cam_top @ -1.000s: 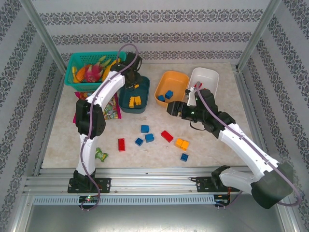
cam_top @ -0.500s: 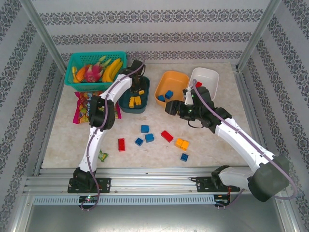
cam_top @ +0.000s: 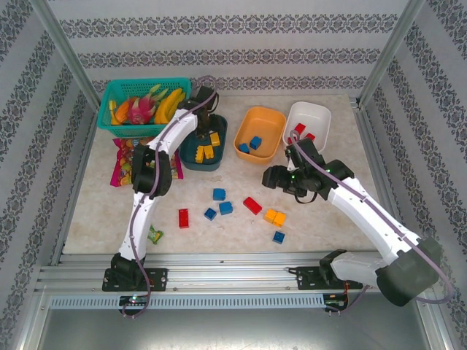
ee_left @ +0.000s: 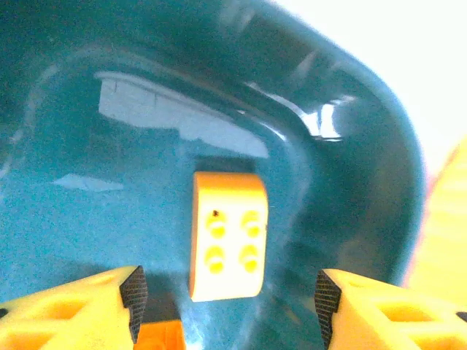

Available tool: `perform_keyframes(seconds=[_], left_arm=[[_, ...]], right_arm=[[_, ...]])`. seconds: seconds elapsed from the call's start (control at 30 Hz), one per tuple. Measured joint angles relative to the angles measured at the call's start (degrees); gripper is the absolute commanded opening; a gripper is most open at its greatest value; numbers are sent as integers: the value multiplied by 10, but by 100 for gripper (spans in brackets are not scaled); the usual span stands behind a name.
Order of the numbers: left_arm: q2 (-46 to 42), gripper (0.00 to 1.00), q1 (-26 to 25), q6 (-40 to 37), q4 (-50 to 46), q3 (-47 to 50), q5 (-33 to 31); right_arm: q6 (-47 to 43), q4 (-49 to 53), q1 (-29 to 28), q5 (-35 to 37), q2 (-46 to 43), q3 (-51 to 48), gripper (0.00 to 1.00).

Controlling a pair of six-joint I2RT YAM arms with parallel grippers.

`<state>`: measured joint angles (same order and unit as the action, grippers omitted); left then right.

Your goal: Sort the legos into containers by color

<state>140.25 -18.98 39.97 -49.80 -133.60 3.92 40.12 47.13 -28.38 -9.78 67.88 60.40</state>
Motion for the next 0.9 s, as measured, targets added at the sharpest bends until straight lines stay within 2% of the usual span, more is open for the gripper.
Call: perform_keyframes(seconds=[0.13, 0.33, 0.5, 0.67, 0.77, 0.9], left_arm=[[-92, 67, -5, 3, 1, 37, -17], [-292, 67, -20, 15, 8, 186, -54], [-487, 66, -36, 33, 3, 389, -80], [-691, 66, -43, 67, -45, 579, -104], [-820, 70, -43, 88, -89, 654, -115], [-967, 70, -43, 107, -156, 702, -119]], right_arm=[[-8, 28, -36, 24, 0, 8, 72], [-13, 33, -136, 72, 42, 46, 72], [-12, -1, -224, 97, 127, 86, 71], [-3, -24, -291, 116, 227, 150, 72], [9, -28, -326, 129, 297, 212, 73], [36, -26, -363, 145, 385, 292, 73]])
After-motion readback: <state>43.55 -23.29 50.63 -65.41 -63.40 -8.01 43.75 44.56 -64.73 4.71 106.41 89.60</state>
